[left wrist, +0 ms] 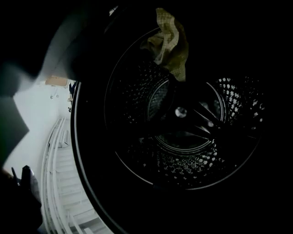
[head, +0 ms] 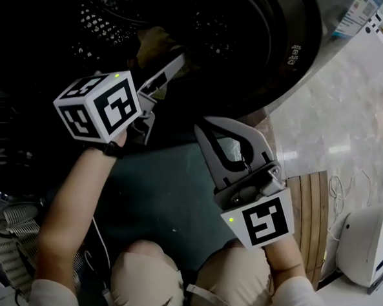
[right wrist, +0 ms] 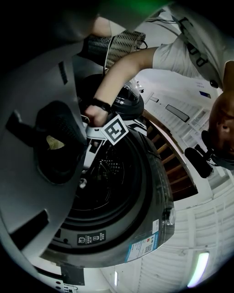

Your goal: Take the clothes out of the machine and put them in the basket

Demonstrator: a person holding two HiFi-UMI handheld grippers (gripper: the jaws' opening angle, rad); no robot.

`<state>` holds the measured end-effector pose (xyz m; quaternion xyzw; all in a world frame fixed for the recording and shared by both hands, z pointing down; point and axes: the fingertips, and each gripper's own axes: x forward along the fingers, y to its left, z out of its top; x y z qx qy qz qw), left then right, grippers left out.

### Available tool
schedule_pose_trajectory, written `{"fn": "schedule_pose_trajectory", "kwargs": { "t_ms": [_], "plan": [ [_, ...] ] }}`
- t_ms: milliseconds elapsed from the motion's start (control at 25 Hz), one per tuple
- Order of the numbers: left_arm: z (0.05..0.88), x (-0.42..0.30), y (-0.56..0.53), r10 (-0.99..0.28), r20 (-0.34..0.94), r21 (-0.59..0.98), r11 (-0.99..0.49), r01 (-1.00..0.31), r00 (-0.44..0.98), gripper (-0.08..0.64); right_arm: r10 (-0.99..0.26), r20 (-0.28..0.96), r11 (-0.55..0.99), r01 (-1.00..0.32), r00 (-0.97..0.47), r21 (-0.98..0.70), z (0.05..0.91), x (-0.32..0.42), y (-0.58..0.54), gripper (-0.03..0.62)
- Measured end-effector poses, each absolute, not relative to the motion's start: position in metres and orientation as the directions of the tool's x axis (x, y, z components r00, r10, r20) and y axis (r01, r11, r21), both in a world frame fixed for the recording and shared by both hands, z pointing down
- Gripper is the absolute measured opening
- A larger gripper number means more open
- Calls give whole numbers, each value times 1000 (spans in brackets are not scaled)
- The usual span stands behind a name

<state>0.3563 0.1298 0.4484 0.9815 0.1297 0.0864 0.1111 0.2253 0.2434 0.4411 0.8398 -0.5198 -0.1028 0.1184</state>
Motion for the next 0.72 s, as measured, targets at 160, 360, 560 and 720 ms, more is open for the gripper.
{"fn": "schedule_pose_trajectory", "kwargs": {
  "t_ms": [160, 360, 560, 720],
  "plan": [
    [456, 388, 126, 267, 232, 204, -953, 222, 935, 523, -894, -53, -440, -849, 445, 293, 438, 225, 251, 14],
    [477, 416, 120, 214, 341, 62, -977, 205, 915, 524, -892, -65, -446, -849, 447, 283, 434, 223, 255, 14],
    [505, 435, 113, 193, 470, -112, -955, 275, 861, 525, -890, -69, -450, -848, 450, 279, 432, 222, 259, 14],
    [524, 444, 121, 173, 560, -293, -873, 389, 810, 525, -884, -65, -461, -842, 462, 280, 433, 223, 263, 14]
  ]
}}
